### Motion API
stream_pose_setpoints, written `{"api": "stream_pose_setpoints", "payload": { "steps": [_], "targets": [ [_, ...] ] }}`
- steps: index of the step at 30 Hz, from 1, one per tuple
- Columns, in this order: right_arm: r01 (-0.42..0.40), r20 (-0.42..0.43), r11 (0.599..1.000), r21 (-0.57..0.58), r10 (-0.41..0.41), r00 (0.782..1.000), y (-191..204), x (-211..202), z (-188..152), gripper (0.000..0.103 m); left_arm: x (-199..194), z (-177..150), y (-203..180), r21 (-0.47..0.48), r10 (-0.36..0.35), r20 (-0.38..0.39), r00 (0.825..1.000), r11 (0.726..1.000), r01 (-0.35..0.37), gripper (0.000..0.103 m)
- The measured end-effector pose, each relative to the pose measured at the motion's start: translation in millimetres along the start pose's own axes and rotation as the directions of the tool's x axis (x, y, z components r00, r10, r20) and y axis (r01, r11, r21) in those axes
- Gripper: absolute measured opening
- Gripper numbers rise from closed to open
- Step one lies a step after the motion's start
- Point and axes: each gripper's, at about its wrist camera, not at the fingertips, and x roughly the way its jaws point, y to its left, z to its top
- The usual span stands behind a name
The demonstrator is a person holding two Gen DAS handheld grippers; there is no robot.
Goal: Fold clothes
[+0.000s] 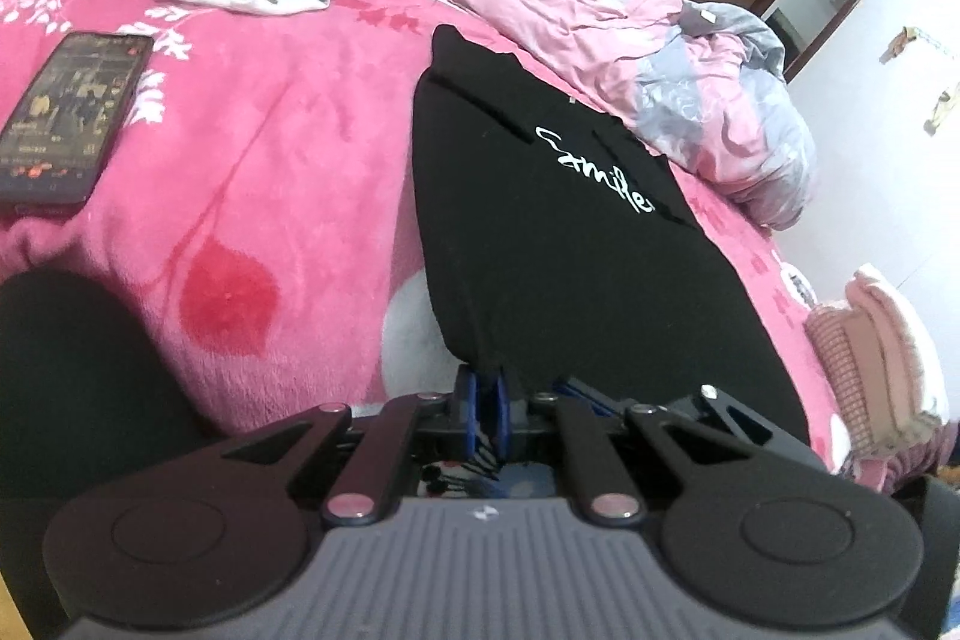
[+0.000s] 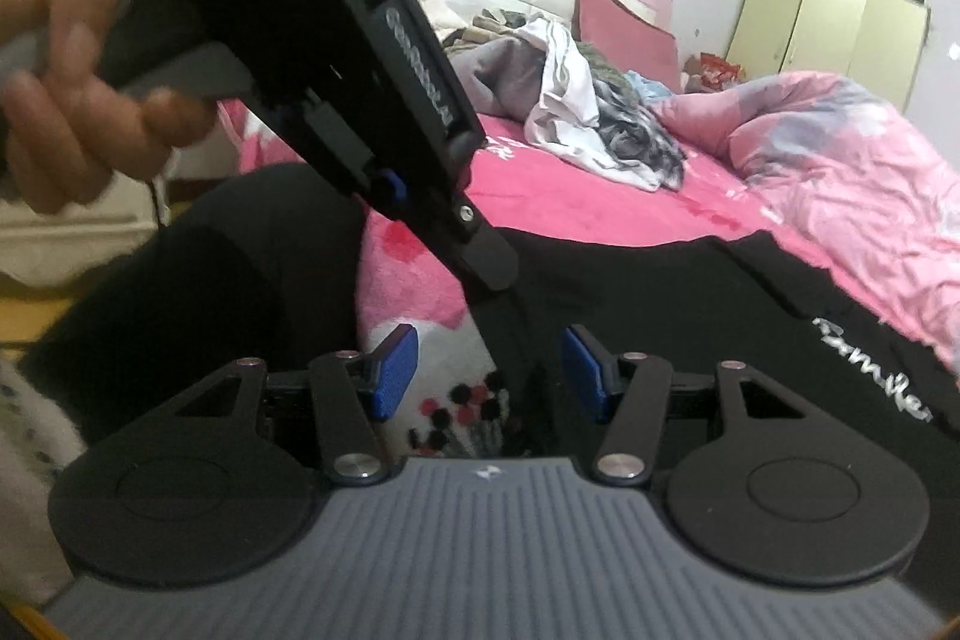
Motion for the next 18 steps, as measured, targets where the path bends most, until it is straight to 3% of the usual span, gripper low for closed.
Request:
{"api": "stream_pose_setpoints", "payload": {
  "steps": [3, 11, 12, 14, 18],
  "targets": [
    [0.027, -0.008, 0.999, -0.036, -0.028, 1.0, 4, 6, 3, 0.044, -2, 2, 7, -0.026, -0.028, -0.001, 1.0, 0.999, 0.028, 0.007],
    [0.047, -0.021, 0.997, -0.058, -0.048, 0.999, 10, 17, 5, 0.011, -1, 3, 20, -0.073, -0.074, -0.013, 0.997, 0.995, 0.073, 0.009],
    [0.048, -0.02, 0.997, -0.055, -0.049, 0.999, 9, 17, 5, 0.008, -1, 4, 22, -0.084, -0.082, -0.013, 0.997, 0.993, 0.08, 0.011],
    [0.045, -0.019, 0.998, -0.043, -0.046, 0.999, 7, 18, 4, 0.006, -1, 6, 28, -0.118, -0.082, -0.001, 0.997, 0.99, 0.082, 0.031],
    [0.035, -0.023, 0.999, -0.009, -0.036, 0.999, 3, 20, 3, 0.004, 2, 10, 38, -0.175, -0.104, 0.002, 0.995, 0.979, 0.103, 0.043]
  ]
}}
